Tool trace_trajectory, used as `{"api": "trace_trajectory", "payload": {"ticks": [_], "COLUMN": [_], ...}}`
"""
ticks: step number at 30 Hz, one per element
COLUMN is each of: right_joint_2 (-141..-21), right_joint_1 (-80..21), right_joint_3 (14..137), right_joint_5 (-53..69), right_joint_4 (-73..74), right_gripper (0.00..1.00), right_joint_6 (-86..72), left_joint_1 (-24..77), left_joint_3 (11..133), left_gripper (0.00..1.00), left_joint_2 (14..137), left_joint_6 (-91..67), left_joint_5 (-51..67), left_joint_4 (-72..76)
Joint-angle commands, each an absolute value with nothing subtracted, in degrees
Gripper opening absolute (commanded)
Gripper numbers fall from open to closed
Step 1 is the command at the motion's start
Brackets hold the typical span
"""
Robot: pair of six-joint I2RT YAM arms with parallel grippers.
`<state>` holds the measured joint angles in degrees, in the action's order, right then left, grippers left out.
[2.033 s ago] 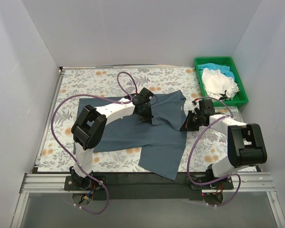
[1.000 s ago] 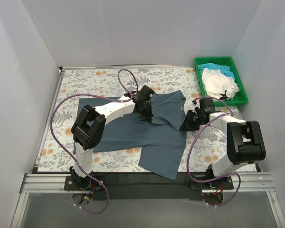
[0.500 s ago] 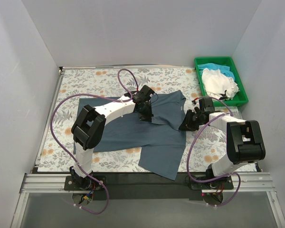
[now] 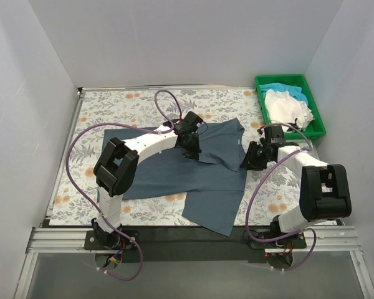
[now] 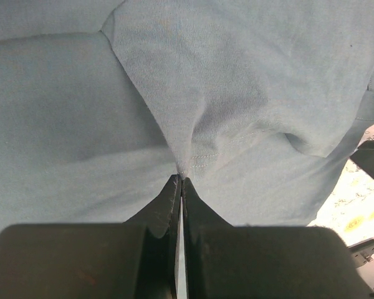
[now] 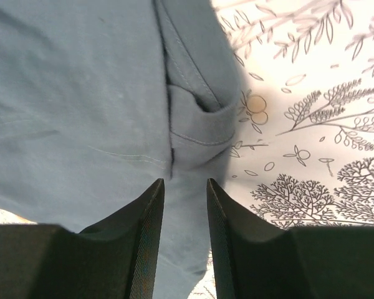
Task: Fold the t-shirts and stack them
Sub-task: Fold the tshirt
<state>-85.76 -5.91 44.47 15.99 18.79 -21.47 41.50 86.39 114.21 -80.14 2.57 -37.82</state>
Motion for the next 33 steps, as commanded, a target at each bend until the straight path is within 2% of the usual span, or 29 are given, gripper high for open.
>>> {"api": "trace_trajectory", "payload": {"ticks": [1, 19, 30, 33], "right_joint_2": [-83.41, -89.38, -90.97, -90.79], "right_joint_1": [-6.59, -7.91, -7.82, -7.82], "right_joint_3": [47.99, 45.62, 44.83, 44.47], "right_joint_5": [16.60, 21.80, 22.41, 22.06], "right_joint_4": [19.34, 14.33, 13.80, 13.80], "right_gripper": [0.34, 0.29, 0.23, 0.17], "right_joint_6": [-19.69, -20.22, -19.95, -19.95], "left_joint_1": [41.75, 41.66, 41.75, 41.66], "left_joint_3": [88.59, 93.60, 92.11, 92.11], "left_gripper": [0.00, 0.00, 0.00, 0.00], "left_joint_2": [112.41, 114.17, 114.35, 114.43], "left_joint_6": [-79.19, -77.34, -77.34, -77.34], "left_joint_5": [2.72, 2.81, 3.16, 2.99], "left_joint_4": [-38.76, -44.38, -44.12, -44.30]}}
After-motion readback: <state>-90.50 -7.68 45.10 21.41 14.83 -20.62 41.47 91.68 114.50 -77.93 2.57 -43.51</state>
